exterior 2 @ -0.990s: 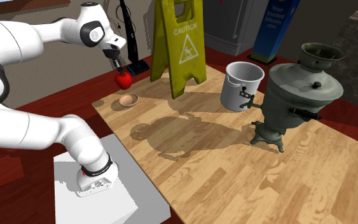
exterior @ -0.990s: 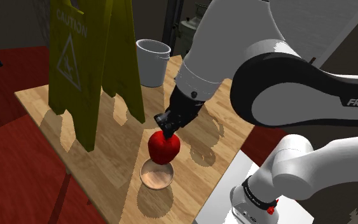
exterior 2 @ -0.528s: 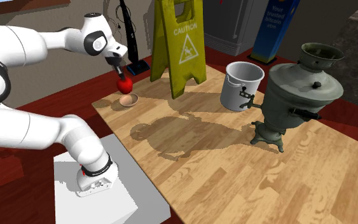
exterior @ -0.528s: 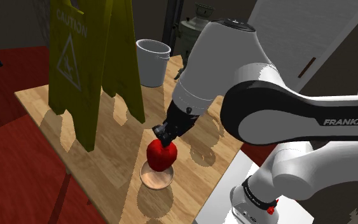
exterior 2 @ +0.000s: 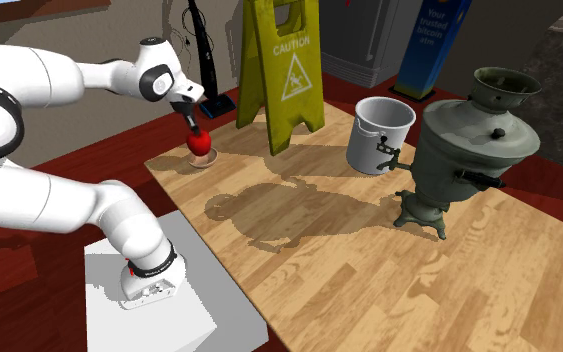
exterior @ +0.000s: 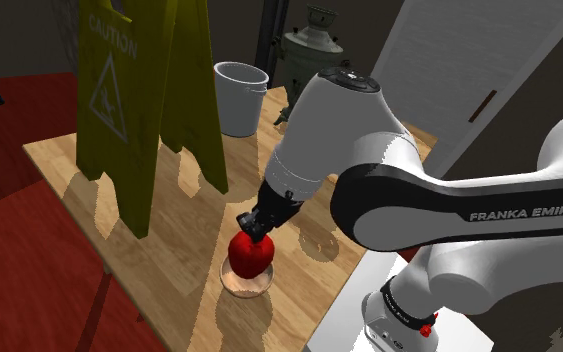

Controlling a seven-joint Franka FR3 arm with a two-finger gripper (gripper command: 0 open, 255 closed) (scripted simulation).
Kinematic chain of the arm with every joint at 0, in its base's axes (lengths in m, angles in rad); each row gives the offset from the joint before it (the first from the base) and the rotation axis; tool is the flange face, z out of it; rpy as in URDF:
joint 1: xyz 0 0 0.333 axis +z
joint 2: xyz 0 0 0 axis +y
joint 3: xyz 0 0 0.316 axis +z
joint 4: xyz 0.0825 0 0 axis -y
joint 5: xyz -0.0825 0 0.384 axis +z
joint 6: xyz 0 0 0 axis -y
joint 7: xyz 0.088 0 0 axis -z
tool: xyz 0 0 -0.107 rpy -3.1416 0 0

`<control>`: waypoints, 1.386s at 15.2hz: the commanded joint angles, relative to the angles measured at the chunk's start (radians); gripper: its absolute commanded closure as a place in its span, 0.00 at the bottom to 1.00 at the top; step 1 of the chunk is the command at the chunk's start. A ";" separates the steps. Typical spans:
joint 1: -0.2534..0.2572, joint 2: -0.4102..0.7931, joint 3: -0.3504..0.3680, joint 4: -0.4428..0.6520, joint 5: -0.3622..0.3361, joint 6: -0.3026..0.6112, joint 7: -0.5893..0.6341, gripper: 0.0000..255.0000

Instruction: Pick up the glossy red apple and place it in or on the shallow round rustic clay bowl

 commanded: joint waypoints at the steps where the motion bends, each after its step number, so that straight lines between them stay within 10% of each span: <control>1: 0.001 0.005 0.006 -0.011 0.003 0.017 0.002 1.00; 8: 0.001 0.005 0.006 -0.011 0.003 0.017 0.002 1.00; 9: 0.001 0.005 0.006 -0.011 0.003 0.017 0.002 0.00; 21: 0.010 -0.061 -0.040 0.068 -0.008 -0.129 -0.002 0.00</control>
